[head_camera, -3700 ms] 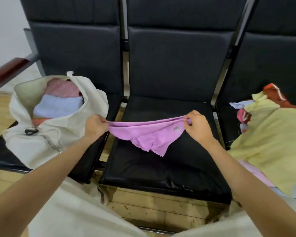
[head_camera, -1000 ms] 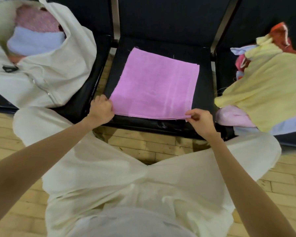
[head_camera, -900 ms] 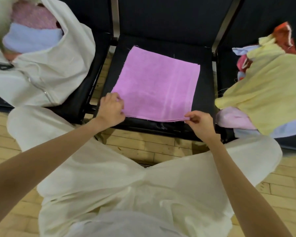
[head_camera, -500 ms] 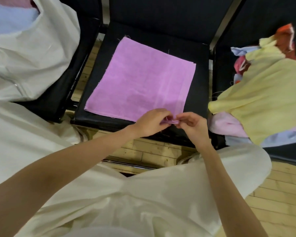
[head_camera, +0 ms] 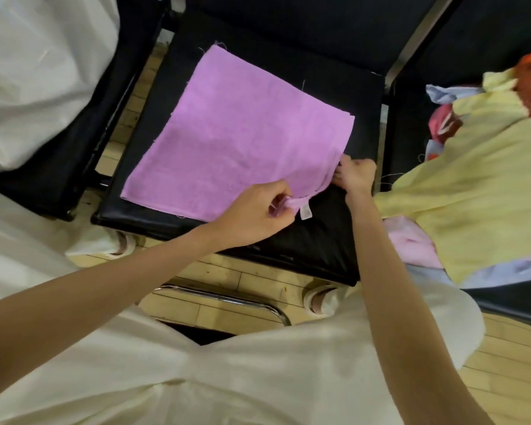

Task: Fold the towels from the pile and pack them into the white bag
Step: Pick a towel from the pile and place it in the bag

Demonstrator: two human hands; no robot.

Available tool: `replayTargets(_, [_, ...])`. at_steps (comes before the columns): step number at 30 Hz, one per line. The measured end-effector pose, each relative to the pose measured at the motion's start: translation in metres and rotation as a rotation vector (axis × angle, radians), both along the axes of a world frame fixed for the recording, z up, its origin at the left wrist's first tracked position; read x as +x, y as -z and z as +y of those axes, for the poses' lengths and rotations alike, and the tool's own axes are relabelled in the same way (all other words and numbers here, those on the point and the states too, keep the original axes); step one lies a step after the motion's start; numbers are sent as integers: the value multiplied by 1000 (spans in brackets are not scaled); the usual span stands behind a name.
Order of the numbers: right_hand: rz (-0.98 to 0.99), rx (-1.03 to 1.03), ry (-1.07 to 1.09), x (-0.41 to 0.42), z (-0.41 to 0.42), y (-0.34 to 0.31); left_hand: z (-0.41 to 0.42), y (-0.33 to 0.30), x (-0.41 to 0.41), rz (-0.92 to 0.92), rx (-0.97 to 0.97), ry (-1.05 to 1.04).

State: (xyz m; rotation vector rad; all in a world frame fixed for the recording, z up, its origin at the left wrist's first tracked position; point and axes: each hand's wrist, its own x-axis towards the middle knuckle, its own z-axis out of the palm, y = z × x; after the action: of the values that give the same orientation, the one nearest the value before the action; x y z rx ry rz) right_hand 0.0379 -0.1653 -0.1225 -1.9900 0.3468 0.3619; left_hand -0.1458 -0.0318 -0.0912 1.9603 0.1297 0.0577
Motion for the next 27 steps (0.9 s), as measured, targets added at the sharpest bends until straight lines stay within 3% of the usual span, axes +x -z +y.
replayTargets(7, [-193, -260, -32, 62, 40, -2, 8, -2, 5, 226, -280, 9])
replayTargets(12, [-205, -382, -148, 74, 60, -4, 29, -5, 6, 436, -452, -45])
replayTargets(21, [-76, 234, 107, 64, 146, -31, 90, -20, -21, 442, -527, -100])
replayTargets(27, [-236, 221, -42, 37, 238, -29, 147, -17, -54, 370, -306, -214])
